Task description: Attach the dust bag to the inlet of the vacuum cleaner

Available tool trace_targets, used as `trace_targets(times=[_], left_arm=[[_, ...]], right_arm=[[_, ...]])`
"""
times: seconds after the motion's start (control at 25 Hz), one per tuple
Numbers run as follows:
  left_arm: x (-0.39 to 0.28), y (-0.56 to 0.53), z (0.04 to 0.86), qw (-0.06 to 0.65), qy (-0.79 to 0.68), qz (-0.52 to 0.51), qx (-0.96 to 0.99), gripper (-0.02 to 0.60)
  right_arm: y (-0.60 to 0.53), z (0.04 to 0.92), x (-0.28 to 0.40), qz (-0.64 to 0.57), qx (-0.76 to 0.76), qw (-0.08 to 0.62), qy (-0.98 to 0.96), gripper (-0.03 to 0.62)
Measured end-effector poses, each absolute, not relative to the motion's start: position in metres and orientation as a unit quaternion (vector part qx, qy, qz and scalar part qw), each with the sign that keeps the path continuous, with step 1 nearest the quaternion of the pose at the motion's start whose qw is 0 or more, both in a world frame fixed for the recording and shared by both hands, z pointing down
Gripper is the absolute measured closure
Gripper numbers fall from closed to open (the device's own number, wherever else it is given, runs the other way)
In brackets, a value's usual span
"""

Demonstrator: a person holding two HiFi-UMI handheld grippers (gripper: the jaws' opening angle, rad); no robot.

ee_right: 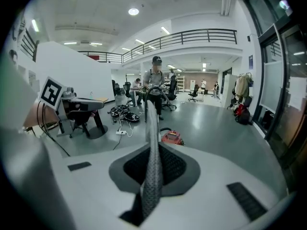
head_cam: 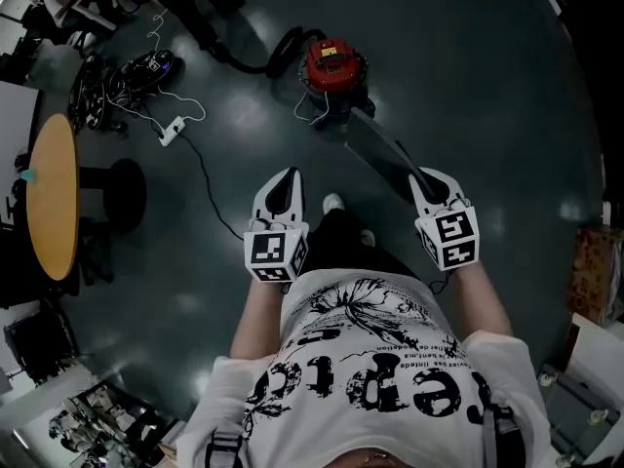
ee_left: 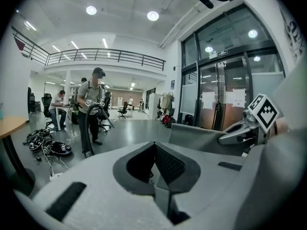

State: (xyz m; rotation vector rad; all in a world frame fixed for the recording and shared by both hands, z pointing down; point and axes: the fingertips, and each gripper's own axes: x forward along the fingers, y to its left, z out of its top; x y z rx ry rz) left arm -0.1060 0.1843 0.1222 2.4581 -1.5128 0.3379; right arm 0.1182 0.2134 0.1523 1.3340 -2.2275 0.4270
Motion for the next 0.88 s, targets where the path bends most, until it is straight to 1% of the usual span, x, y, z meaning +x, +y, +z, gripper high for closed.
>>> trace_targets(times=[0.2,0.56,0.72,0.88], left_arm=[[-0.098,0.130,0.134,0.117,-0.518,0.122,0.838,0.577],[-0.082,-0.026,0.134,0.099,-0.483,0.114,0.863,0.577],[-0.078,-0.074,0.145,0.118,-0.474,0.114,0.865,0.577],[-0.066,-0.097,0.159,0.139,-0.474,0.107,0.863,0.577]], right_arm=[[0.164,0.165,0.122,0.176,0.485,0.258,-0.817,0.569],[0.055,0.184,0.098,0.157,0.434,0.272,-0.844,0.569],[0.018,0.199,0.100,0.168,0.431,0.275,-0.843,0.569],[-0.006,0.215,0.100,0.179,0.421,0.279,-0.844,0.569]])
